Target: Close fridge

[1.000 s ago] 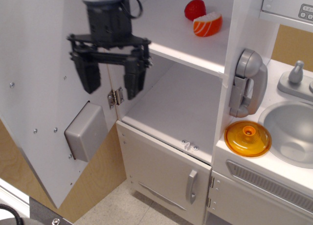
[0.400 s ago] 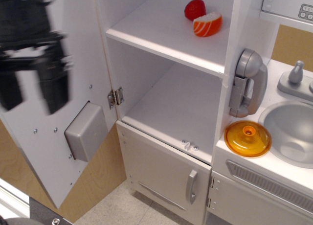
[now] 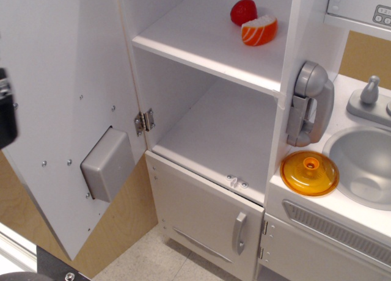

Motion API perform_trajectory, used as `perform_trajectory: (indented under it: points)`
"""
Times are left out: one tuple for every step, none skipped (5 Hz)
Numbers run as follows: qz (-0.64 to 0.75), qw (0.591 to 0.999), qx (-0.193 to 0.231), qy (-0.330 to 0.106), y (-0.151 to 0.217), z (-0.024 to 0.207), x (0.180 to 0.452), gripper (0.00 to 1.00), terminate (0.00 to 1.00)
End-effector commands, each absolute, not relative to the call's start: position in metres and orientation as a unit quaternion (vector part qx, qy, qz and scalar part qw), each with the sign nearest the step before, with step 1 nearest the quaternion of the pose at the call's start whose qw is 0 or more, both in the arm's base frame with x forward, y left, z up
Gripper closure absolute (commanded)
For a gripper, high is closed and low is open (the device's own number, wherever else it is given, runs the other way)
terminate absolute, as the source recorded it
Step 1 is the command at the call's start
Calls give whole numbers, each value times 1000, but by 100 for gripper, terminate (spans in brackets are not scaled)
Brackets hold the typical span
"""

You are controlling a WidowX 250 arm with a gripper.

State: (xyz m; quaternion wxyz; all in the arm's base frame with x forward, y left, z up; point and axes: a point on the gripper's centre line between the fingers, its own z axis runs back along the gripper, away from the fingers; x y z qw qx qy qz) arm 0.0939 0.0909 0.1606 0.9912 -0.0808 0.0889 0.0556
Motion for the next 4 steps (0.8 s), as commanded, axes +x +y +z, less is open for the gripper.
perform_trajectory:
  points:
    - [30, 996, -52, 73, 113, 169, 86, 0, 0]
    - [9, 997, -47, 55, 126, 170, 86, 0, 0]
    - [-5, 998, -52, 35, 144, 169, 88, 0, 0]
    - [-14, 999, -48, 19, 159, 168, 85, 0, 0]
